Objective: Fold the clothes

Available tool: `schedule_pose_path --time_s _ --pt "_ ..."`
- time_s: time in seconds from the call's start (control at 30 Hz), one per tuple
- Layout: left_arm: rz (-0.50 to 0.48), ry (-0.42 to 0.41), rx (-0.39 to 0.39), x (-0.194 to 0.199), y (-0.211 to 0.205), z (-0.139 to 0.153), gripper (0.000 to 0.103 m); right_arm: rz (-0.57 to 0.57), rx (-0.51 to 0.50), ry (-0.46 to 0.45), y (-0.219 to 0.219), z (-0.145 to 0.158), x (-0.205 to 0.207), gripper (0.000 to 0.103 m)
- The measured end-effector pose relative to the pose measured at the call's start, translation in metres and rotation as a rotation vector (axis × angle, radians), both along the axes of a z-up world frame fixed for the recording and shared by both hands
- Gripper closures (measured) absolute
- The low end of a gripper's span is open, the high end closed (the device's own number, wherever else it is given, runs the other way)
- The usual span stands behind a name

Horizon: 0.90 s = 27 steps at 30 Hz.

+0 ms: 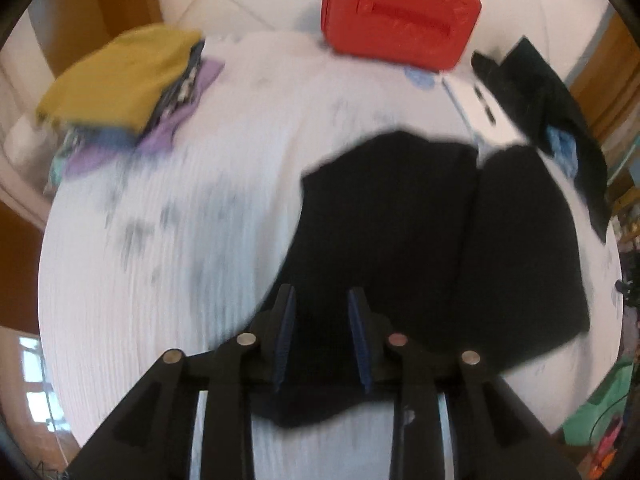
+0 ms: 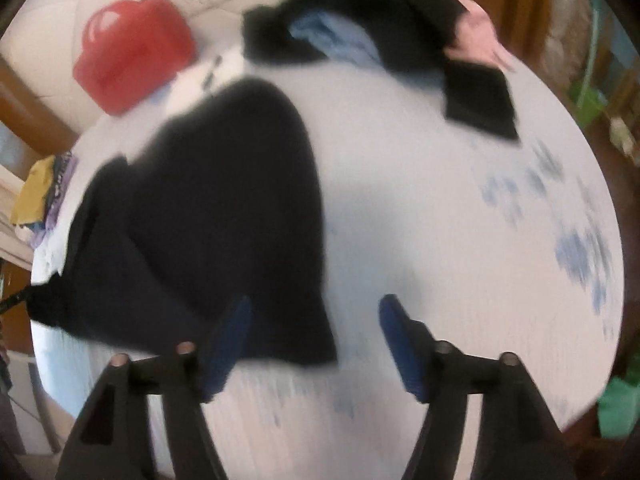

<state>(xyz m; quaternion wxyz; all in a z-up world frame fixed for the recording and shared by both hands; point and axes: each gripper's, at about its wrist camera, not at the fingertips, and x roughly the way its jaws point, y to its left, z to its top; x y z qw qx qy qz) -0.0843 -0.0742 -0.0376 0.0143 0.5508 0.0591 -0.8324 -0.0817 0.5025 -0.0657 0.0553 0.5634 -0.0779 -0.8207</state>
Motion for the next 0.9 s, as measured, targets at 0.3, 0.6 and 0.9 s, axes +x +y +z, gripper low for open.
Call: schedule_pose_path --time_s 0.3,0.6,0.9 --pt "-0.109 -0.006 0.014 -0.125 0.032 -0.028 0.055 -0.038 -0.041 0.029 -0.04 -0.007 -0.097 0.031" --pt "-0.145 -0.082 -0.03 -0.191 0.053 -0.109 0.055 0.008 -0.013 0.026 -0.09 -0.023 -0.222 0.008" --pt "-0.203 -0.01 -0.104 -0.209 0.078 -0.12 0.054 0.049 0.057 -0.042 -0.108 -0.077 -0.306 0.008"
